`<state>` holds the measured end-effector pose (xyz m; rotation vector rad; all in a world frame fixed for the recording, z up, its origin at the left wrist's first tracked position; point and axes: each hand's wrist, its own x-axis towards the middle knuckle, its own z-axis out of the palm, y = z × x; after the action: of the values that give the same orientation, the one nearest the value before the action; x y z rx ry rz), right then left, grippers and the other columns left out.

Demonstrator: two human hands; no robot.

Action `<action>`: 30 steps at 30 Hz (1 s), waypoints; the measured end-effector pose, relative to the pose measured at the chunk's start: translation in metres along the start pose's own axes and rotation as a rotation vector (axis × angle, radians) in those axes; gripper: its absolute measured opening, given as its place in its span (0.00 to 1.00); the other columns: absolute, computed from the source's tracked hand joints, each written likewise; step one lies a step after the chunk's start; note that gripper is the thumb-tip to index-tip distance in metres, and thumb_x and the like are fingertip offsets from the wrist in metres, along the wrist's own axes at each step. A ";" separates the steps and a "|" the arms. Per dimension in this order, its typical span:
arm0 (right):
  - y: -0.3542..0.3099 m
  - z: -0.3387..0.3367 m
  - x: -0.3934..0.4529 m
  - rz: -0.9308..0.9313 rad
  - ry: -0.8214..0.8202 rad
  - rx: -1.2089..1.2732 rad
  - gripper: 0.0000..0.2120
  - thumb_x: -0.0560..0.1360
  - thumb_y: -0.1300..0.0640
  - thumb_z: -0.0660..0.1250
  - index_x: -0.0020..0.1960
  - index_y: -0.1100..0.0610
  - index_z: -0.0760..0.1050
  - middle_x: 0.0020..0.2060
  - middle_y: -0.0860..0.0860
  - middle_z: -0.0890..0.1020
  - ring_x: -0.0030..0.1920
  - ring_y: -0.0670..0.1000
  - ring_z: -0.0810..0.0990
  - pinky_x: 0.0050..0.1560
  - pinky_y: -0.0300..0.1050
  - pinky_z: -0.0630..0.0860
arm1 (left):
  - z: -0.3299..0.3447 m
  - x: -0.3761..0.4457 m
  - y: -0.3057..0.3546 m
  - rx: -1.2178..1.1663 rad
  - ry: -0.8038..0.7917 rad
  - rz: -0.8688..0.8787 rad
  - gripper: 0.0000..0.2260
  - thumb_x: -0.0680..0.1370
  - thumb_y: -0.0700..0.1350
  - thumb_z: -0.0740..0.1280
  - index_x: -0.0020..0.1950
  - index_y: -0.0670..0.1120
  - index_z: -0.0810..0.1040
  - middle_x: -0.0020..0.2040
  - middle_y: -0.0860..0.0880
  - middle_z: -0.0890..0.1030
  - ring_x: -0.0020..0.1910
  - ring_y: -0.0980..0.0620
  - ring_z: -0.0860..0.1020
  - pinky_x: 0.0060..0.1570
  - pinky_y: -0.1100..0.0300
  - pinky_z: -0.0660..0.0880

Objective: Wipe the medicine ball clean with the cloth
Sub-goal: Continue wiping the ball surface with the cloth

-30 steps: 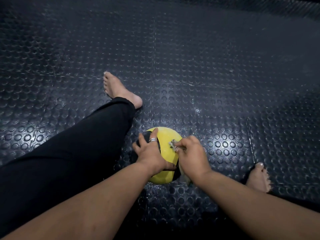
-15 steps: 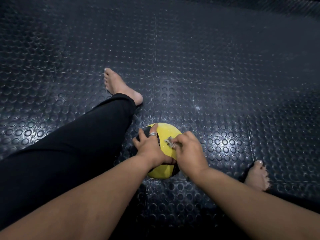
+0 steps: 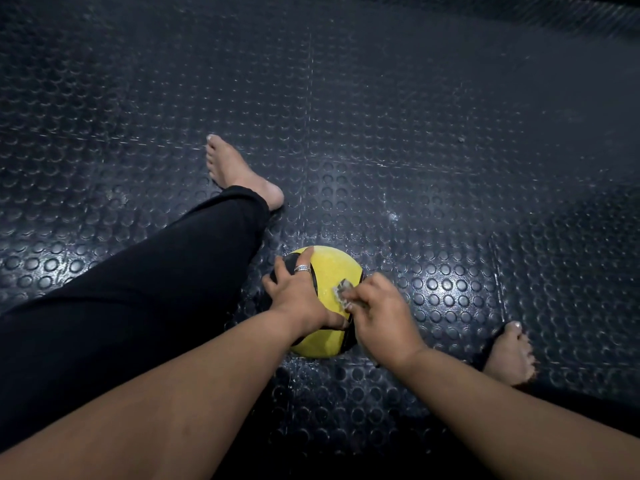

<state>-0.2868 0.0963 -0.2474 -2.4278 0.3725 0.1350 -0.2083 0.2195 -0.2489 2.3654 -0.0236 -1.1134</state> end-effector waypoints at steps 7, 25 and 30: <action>-0.002 -0.008 0.036 0.168 -0.024 0.034 0.03 0.75 0.60 0.68 0.48 0.56 0.80 0.43 0.46 0.73 0.44 0.46 0.71 0.38 0.33 0.60 | -0.004 0.004 0.001 0.040 -0.016 -0.009 0.61 0.61 0.54 0.83 0.78 0.62 0.41 0.78 0.44 0.39 0.76 0.36 0.44 0.72 0.42 0.57; 0.001 0.000 -0.004 0.030 -0.004 0.037 0.05 0.74 0.65 0.67 0.46 0.58 0.80 0.42 0.45 0.74 0.47 0.46 0.73 0.50 0.30 0.66 | -0.001 0.006 0.001 0.004 -0.004 0.020 0.60 0.61 0.53 0.83 0.78 0.63 0.42 0.79 0.45 0.39 0.76 0.36 0.44 0.73 0.44 0.57; -0.011 0.001 0.019 0.151 0.033 0.074 0.05 0.75 0.65 0.65 0.47 0.58 0.78 0.43 0.46 0.73 0.46 0.46 0.72 0.45 0.30 0.63 | -0.015 0.012 -0.005 0.107 -0.049 0.097 0.67 0.59 0.53 0.84 0.75 0.64 0.32 0.78 0.46 0.33 0.77 0.34 0.41 0.74 0.40 0.53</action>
<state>-0.2653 0.1006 -0.2446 -2.3305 0.5661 0.1441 -0.1906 0.2281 -0.2521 2.4018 -0.2183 -1.1488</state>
